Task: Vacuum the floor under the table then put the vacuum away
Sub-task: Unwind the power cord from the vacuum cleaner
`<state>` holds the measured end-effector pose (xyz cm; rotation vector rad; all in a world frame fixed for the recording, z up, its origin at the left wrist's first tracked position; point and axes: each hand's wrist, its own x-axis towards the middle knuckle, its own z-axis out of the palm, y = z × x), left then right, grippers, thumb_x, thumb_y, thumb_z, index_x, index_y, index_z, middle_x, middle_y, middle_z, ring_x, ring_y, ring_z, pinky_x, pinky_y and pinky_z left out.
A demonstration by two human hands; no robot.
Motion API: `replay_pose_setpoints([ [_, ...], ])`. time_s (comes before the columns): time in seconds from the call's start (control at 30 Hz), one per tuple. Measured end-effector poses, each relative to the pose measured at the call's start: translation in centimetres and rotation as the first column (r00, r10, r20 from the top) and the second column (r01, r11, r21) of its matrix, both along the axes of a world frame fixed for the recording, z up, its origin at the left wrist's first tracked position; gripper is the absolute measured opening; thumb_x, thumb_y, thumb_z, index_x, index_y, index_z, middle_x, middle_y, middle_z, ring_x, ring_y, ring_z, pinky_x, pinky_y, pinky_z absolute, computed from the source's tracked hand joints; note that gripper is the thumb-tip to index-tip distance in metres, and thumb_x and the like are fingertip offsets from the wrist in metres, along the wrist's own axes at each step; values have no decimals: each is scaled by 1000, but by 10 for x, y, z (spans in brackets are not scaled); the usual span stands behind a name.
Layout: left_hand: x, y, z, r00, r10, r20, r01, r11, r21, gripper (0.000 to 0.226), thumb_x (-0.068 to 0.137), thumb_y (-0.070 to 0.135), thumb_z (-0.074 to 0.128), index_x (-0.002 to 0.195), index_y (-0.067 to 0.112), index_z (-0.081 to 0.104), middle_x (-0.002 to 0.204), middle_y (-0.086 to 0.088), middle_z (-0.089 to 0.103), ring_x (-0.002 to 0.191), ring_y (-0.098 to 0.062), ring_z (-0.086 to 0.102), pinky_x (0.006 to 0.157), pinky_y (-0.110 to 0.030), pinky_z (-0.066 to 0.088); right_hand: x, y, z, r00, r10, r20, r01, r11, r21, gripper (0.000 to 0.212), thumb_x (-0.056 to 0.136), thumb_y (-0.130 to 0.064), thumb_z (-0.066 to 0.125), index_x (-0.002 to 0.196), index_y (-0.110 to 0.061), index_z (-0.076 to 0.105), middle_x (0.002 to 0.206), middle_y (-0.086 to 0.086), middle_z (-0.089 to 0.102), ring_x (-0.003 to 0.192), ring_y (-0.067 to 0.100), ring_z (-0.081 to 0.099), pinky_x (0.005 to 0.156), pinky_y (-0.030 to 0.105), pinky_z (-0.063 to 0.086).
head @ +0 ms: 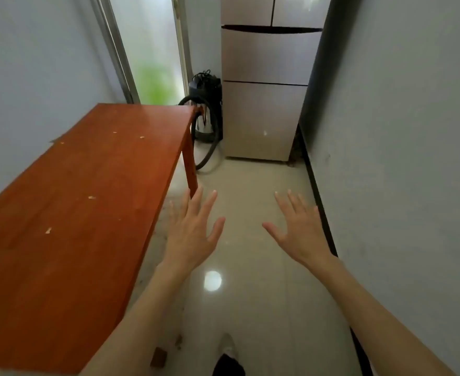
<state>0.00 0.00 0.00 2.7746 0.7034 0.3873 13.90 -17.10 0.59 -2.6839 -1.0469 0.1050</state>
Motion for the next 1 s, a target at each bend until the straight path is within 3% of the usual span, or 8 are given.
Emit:
replay_pose_setpoints([
  [0.53,225,175,-11,999,31,-26,-30,999,26,76,81,64,3,149,32,12,159,0,4,146,-19,-9,110,-39,-13,231,173,-10,999,27,-22,-27,1000,4,74,92,-57,40,152,-29,7,160,4,5,148,21,0,118,48,4],
  [0.8,352,259,-20,993,83,-86,-83,997,2,60,96,54,26,150,33,8,159,1,-2,145,-17,-14,110,-37,-16,363,267,-20,997,56,-56,-56,998,-5,74,93,-57,39,152,-29,5,161,3,2,148,20,-1,117,46,3],
  [1.0,465,332,-13,984,147,-100,-144,989,36,75,81,65,5,150,33,7,159,0,0,145,-19,-13,110,-40,-15,487,347,-9,987,154,-42,-152,988,30,73,93,-56,40,152,-29,6,161,3,2,147,20,-2,117,44,0],
])
